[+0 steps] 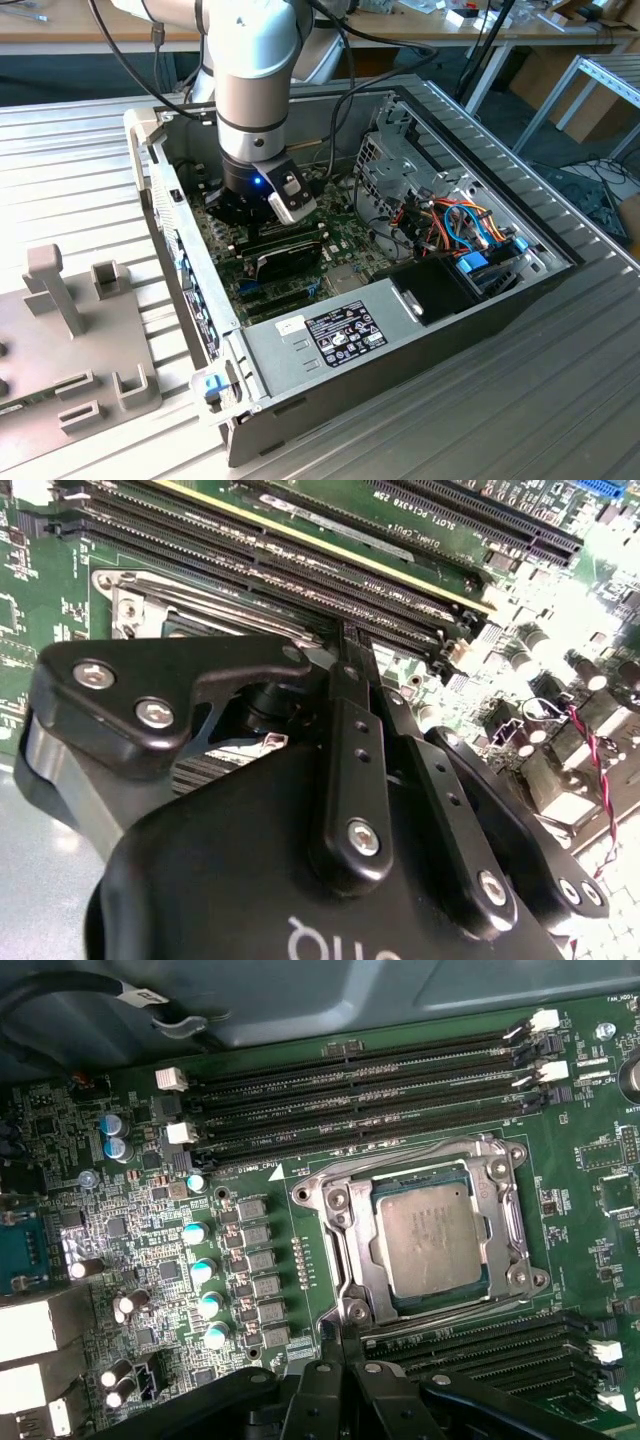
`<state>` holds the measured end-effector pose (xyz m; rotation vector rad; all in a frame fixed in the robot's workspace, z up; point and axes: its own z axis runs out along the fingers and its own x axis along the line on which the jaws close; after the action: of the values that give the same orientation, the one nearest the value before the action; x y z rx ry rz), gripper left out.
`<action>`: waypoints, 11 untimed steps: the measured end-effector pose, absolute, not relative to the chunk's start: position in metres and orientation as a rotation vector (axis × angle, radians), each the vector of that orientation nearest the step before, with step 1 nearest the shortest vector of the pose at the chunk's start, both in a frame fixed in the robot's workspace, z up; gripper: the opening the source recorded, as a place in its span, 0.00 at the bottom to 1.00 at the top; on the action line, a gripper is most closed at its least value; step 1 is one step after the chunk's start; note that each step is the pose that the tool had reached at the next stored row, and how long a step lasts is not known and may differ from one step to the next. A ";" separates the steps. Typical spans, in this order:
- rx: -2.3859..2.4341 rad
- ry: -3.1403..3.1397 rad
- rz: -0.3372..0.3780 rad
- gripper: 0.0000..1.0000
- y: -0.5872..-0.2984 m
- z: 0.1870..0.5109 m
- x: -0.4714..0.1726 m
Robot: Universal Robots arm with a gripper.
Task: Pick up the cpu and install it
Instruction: 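Install the second cpu locking lever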
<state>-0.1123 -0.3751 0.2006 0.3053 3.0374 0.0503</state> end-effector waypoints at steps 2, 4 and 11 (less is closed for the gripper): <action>0.305 3.037 0.045 0.11 -0.375 0.201 -0.112; 0.304 3.037 0.033 0.11 -0.375 0.202 -0.112; 0.304 3.036 0.018 0.11 -0.376 0.202 -0.112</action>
<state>-0.1124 -0.3758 0.2020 0.3037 3.0361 0.0185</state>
